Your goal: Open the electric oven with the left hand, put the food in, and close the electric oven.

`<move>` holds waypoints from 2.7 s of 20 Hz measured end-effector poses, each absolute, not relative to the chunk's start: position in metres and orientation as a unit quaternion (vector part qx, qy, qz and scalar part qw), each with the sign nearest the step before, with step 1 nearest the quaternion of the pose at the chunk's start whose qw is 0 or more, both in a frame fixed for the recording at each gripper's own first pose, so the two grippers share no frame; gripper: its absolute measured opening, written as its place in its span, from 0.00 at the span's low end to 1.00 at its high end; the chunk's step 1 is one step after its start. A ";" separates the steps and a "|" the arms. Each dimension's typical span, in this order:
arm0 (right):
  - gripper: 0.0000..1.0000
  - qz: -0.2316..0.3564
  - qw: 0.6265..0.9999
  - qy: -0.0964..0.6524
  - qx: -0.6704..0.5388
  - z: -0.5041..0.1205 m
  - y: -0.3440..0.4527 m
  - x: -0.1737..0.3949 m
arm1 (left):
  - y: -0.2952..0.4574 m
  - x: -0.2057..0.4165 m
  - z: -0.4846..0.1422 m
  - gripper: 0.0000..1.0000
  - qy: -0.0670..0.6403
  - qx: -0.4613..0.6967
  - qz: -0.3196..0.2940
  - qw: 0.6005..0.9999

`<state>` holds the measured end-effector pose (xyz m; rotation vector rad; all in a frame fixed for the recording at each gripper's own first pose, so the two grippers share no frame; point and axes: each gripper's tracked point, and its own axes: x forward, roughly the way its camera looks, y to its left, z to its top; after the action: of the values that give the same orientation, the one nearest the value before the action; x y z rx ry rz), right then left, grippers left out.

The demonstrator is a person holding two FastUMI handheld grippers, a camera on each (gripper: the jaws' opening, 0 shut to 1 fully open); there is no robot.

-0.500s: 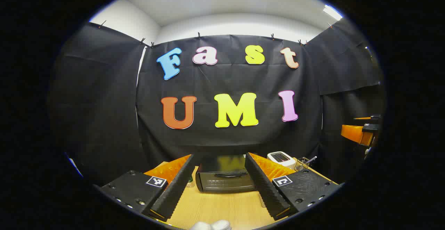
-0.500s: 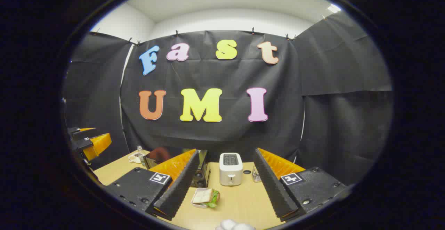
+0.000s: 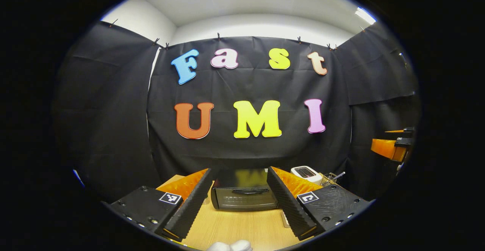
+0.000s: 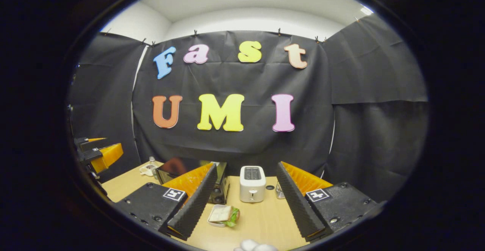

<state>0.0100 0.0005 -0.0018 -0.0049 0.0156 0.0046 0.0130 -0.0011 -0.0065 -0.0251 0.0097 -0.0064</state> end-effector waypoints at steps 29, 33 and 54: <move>1.00 -0.098 0.992 0.084 -0.011 -0.038 -0.073 -0.003 | -0.049 0.239 -0.228 0.91 0.179 0.014 -0.007 0.984; 1.00 -0.099 0.991 0.090 -0.008 -0.046 -0.074 -0.005 | -0.050 0.236 -0.227 0.95 0.184 0.012 -0.005 0.983; 0.96 -0.043 0.993 0.113 0.006 -0.071 -0.049 -0.023 | -0.055 0.110 -0.287 0.95 0.258 0.008 -0.029 0.966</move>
<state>-0.0228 -0.0494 -0.0712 0.0112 0.2267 -0.0854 0.1097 -0.0546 -0.2871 0.0158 0.5221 -0.0586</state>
